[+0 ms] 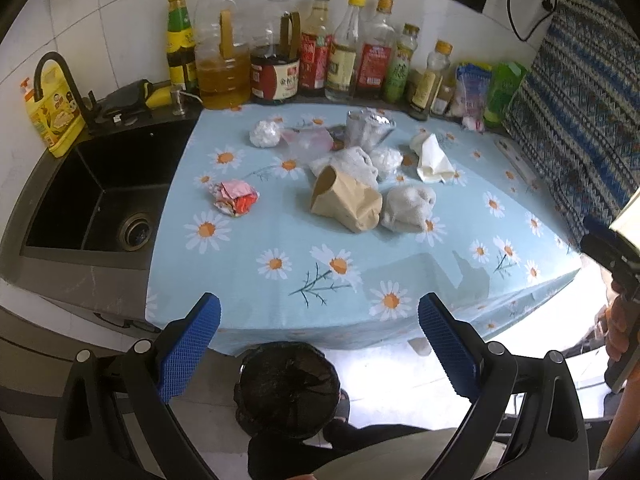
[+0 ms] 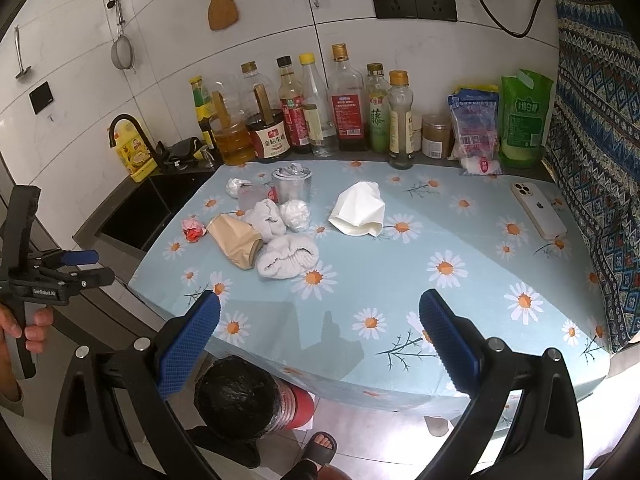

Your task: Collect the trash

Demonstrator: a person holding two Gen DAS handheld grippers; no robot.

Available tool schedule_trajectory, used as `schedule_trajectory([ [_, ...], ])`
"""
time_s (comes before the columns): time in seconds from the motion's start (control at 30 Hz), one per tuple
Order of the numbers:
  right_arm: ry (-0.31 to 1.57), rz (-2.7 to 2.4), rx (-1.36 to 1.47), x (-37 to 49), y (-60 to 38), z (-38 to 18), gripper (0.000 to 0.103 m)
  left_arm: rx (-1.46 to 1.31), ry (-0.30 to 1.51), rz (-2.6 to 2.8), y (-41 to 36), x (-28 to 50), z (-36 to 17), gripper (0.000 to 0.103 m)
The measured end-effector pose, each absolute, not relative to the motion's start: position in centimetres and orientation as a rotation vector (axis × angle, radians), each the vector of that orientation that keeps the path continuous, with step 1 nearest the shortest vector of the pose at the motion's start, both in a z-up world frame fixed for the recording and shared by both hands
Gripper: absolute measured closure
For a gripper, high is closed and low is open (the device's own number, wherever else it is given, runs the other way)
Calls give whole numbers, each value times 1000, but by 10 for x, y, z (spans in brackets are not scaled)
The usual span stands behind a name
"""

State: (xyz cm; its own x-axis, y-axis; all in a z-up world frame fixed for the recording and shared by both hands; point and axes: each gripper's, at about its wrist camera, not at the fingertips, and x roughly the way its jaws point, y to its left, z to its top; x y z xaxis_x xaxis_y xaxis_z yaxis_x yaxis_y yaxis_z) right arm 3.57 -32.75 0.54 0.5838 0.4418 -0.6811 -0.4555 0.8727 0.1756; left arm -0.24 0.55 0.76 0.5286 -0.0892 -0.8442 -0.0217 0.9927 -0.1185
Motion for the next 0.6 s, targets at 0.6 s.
schedule_trajectory([
  [0.6, 826, 537, -2, 41, -323, -4, 4, -175, 1038, -69, 9, -1, 2, 7],
])
